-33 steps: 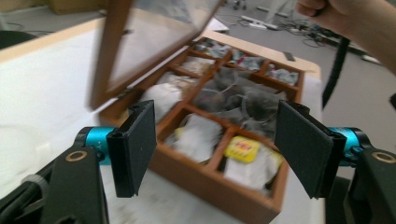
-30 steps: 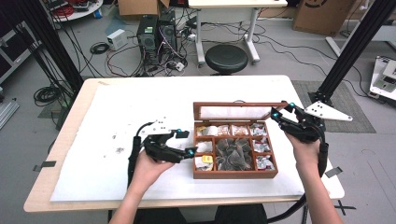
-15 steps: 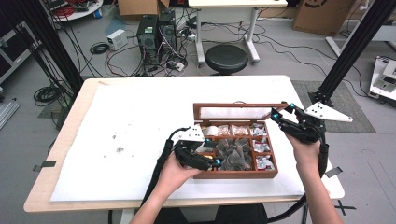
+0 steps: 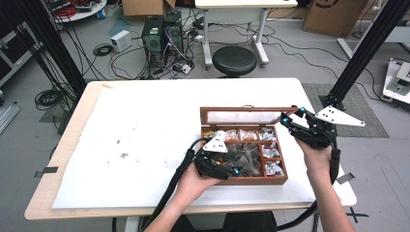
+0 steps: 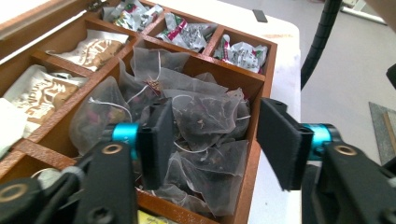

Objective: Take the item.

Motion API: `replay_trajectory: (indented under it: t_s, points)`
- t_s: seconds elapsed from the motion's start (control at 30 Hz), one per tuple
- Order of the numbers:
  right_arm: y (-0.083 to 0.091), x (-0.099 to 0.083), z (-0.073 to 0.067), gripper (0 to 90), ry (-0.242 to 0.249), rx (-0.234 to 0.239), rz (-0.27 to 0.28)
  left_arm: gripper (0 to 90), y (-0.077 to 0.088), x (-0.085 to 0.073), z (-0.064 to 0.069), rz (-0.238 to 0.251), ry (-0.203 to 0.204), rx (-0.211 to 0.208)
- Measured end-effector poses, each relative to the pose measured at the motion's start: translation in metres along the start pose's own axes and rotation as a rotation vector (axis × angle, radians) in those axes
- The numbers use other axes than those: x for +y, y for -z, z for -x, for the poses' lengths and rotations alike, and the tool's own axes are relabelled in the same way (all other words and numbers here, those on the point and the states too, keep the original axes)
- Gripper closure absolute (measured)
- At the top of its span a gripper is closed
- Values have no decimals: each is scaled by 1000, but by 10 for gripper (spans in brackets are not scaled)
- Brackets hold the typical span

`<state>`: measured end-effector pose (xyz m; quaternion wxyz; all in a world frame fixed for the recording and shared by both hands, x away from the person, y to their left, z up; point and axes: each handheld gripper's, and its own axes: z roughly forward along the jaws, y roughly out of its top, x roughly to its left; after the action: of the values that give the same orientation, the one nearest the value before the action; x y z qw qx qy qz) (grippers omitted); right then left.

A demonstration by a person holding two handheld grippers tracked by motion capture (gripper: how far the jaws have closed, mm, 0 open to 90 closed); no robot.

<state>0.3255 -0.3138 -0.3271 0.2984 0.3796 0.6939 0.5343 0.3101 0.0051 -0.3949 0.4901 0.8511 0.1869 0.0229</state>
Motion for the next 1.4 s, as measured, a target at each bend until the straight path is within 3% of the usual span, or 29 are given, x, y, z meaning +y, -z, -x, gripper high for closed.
replay_trajectory:
  t_s: [0.43, 0.7, 0.83, 1.07, 1.4]
  points:
    - [0, 0, 0, 500, 3, -1, 2, 608, -12, -1, 5, -53, 0, 39]
    - [0, -1, 0, 500, 2, -2, 3, 749, -15, -2, 7, -72, -8, 28]
    - [0, -1, -1, 500, 3, -2, 3, 841, -15, -2, 7, -75, 7, 8]
    - [0, -1, -1, 501, 2, -2, 3, 876, -15, -3, 6, -70, 49, 3]
    - [0, 0, 0, 502, 3, -3, 4, 893, -12, -2, 4, -59, 59, 3]
